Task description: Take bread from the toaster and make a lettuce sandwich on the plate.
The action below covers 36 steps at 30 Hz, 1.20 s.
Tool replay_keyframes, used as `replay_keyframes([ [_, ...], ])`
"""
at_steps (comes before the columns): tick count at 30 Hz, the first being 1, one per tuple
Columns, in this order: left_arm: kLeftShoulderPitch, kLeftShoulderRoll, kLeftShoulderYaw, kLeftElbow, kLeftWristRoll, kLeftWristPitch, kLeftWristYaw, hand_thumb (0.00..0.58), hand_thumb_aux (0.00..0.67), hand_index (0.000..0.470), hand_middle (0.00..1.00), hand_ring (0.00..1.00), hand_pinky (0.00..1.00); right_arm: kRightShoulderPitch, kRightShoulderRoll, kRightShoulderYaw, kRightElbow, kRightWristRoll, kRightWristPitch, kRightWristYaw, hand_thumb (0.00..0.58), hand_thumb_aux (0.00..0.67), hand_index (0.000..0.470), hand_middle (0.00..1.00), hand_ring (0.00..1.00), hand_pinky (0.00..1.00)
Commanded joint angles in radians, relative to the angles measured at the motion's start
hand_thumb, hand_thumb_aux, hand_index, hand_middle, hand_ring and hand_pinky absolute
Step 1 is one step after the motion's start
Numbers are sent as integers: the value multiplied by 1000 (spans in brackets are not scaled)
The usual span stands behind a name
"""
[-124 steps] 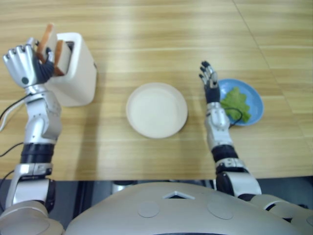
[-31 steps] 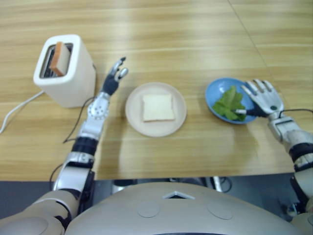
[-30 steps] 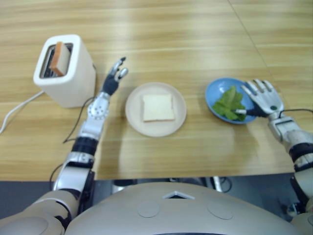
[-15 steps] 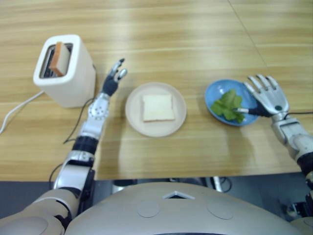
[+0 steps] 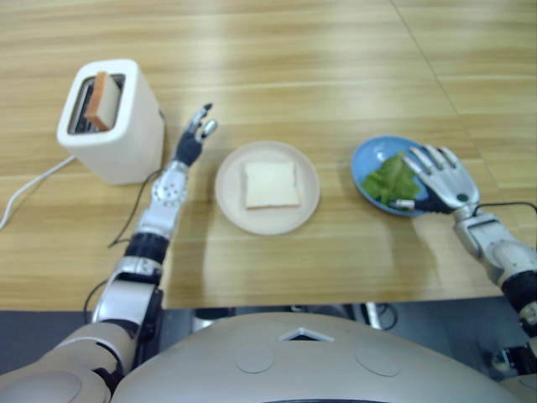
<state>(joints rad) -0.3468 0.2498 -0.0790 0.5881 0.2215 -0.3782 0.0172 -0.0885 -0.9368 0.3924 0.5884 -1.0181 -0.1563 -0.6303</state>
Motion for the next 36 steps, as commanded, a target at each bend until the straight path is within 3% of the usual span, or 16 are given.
replay_keyframes([
  [1,-10,4,4,41,2,-7,1,0,0,0,0,0,0,-5,23,34,25,-17,-22,6,0,0,0,0,0,0],
  [6,-17,2,4,72,2,-19,6,0,0,0,0,0,0,-31,49,68,87,-36,-42,-1,0,0,0,0,0,0],
  [7,-18,2,3,75,2,-21,7,0,0,0,0,0,0,-39,56,78,107,-37,-48,-3,156,97,67,0,0,0],
  [8,-19,2,3,78,2,-23,7,0,0,0,0,0,0,-47,63,87,127,-38,-53,-5,429,328,225,0,0,0],
  [9,-20,2,4,81,2,-24,7,0,0,0,0,0,0,-54,68,92,142,-36,-60,-5,456,360,247,0,0,0],
  [10,-20,2,4,84,2,-26,8,0,0,0,0,0,0,-60,71,94,154,-33,-68,-4,540,494,339,0,0,0],
  [11,-21,2,3,86,2,-27,8,0,0,0,0,0,0,-62,71,93,162,-28,-77,-3,579,644,442,0,0,0],
  [13,-22,1,3,89,2,-29,8,0,0,0,0,0,0,-67,70,93,177,-15,-95,1,580,670,460,0,0,0],
  [25,-20,0,1,91,2,-31,12,0,0,0,0,0,0,-59,24,43,147,45,-115,-44,580,670,460,0,0,0],
  [26,-20,0,2,92,2,-31,12,0,0,0,0,0,0,-52,15,28,129,59,-116,-49,580,670,460,616,616,616],
  [27,-20,0,2,93,2,-32,13,0,0,0,0,0,0,-47,9,15,115,69,-116,-54,580,670,460,945,945,945],
  [29,-19,0,3,94,1,-33,15,0,0,0,0,0,0,-33,1,-13,86,90,-114,-64,580,670,460,1000,1000,1000],
  [36,-21,0,6,104,0,-37,27,0,0,0,0,0,0,30,-24,-107,-107,123,-73,-33,580,670,460,1000,1000,1000],
])
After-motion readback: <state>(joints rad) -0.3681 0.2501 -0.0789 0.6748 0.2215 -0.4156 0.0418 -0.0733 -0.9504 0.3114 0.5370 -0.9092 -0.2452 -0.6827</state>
